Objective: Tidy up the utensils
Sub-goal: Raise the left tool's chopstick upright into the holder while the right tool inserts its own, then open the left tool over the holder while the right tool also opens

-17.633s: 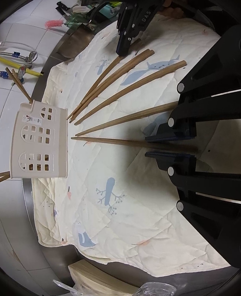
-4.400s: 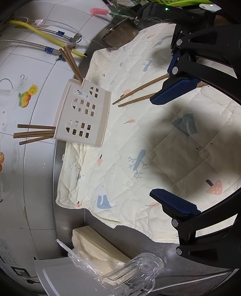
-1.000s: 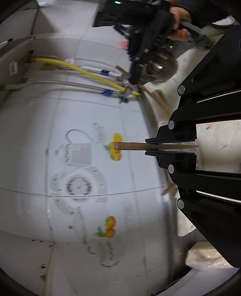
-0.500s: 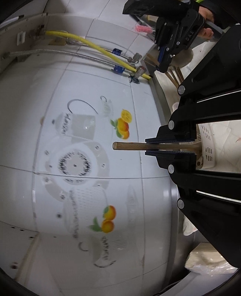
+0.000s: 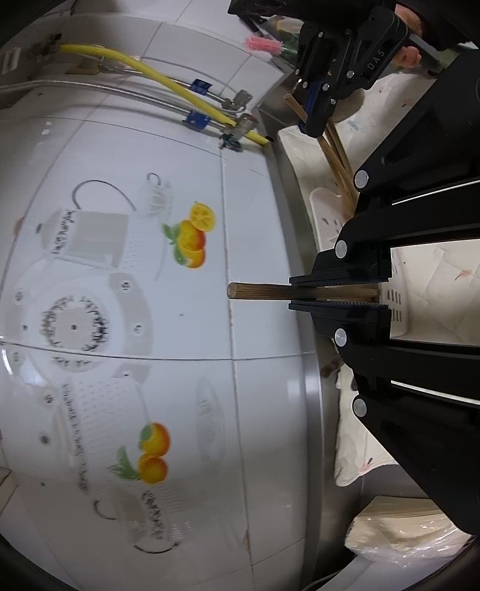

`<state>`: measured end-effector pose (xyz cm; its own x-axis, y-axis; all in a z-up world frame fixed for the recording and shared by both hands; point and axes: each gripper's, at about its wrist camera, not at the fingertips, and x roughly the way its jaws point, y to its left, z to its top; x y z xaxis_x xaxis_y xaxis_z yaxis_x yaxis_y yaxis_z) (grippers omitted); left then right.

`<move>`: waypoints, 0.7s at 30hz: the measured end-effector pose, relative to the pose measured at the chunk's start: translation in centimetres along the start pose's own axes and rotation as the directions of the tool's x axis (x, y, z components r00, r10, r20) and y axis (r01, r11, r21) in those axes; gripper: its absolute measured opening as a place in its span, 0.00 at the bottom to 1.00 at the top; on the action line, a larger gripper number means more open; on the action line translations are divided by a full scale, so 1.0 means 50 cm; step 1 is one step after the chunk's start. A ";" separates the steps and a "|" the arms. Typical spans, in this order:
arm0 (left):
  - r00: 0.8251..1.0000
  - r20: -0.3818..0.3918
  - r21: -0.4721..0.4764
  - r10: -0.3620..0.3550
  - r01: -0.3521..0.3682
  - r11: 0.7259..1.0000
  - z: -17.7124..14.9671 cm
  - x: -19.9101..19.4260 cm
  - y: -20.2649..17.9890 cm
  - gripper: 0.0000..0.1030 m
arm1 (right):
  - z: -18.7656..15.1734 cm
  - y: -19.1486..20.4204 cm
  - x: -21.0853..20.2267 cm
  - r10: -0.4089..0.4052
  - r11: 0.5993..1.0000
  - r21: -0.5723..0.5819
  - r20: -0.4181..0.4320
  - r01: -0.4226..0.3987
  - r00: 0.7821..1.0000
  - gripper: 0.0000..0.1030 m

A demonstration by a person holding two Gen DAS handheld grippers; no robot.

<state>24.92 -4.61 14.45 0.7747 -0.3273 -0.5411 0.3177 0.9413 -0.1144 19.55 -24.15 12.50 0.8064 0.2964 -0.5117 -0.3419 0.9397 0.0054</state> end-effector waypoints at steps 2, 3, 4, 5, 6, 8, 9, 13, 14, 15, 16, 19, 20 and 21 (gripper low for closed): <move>1.000 -0.011 -0.003 0.000 0.000 1.000 -0.006 0.007 0.001 0.06 | -0.004 -0.003 0.006 0.001 1.000 0.005 -0.007 -0.001 1.000 0.06; 1.000 -0.017 -0.005 0.001 -0.001 1.000 -0.010 0.010 0.002 0.06 | -0.006 -0.005 0.008 0.001 1.000 0.008 -0.009 0.000 1.000 0.06; 1.000 -0.023 -0.007 0.000 0.000 1.000 -0.012 0.013 0.003 0.06 | -0.008 -0.006 0.010 0.002 1.000 0.011 -0.013 -0.002 1.000 0.06; 1.000 -0.026 -0.010 0.000 0.000 1.000 -0.014 0.015 0.004 0.06 | -0.010 -0.007 0.012 0.005 1.000 0.013 -0.016 -0.004 1.000 0.06; 1.000 -0.027 -0.015 0.006 -0.006 1.000 -0.017 0.017 0.006 0.06 | -0.011 -0.008 0.014 0.003 1.000 0.013 -0.017 -0.003 1.000 0.06; 1.000 -0.030 -0.018 0.001 -0.002 1.000 -0.019 0.018 0.008 0.07 | -0.013 -0.009 0.014 0.003 1.000 0.015 -0.018 -0.003 1.000 0.07; 0.999 -0.033 -0.018 0.001 -0.002 1.000 -0.021 0.019 0.008 0.08 | -0.014 -0.009 0.013 0.003 1.000 0.016 -0.016 -0.002 1.000 0.07; 1.000 -0.031 -0.017 0.008 -0.008 1.000 -0.023 0.012 0.008 0.22 | -0.013 -0.010 0.008 0.000 1.000 0.019 -0.007 0.000 1.000 0.10; 1.000 -0.026 -0.017 0.010 -0.011 1.000 -0.023 0.009 0.007 0.28 | -0.012 -0.010 0.005 0.000 1.000 0.019 -0.004 0.000 1.000 0.14; 1.000 -0.020 -0.016 0.010 -0.010 1.000 -0.023 0.003 0.006 0.29 | -0.012 -0.010 0.003 -0.002 1.000 0.018 -0.002 0.002 1.000 0.15; 1.000 -0.015 -0.015 0.008 -0.009 1.000 -0.023 -0.002 0.005 0.31 | -0.011 -0.008 0.001 -0.003 1.000 0.016 0.000 0.003 1.000 0.16; 1.000 0.001 -0.015 0.008 -0.008 1.000 -0.022 -0.021 0.002 0.38 | -0.012 -0.005 -0.011 -0.012 1.000 0.009 0.010 0.011 1.000 0.21; 1.000 0.007 -0.015 0.008 -0.008 1.000 -0.022 -0.028 0.001 0.41 | -0.013 -0.004 -0.016 -0.015 1.000 0.007 0.013 0.014 1.000 0.23; 1.000 0.014 -0.012 0.008 -0.007 1.000 -0.023 -0.036 -0.002 0.42 | -0.014 -0.004 -0.022 -0.017 1.000 0.005 0.018 0.017 1.000 0.24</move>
<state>22.84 -3.99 14.47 0.7848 -0.3212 -0.5300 0.3054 0.9446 -0.1203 18.41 -24.76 12.47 0.8209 0.2831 -0.4959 -0.3254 0.9456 0.0011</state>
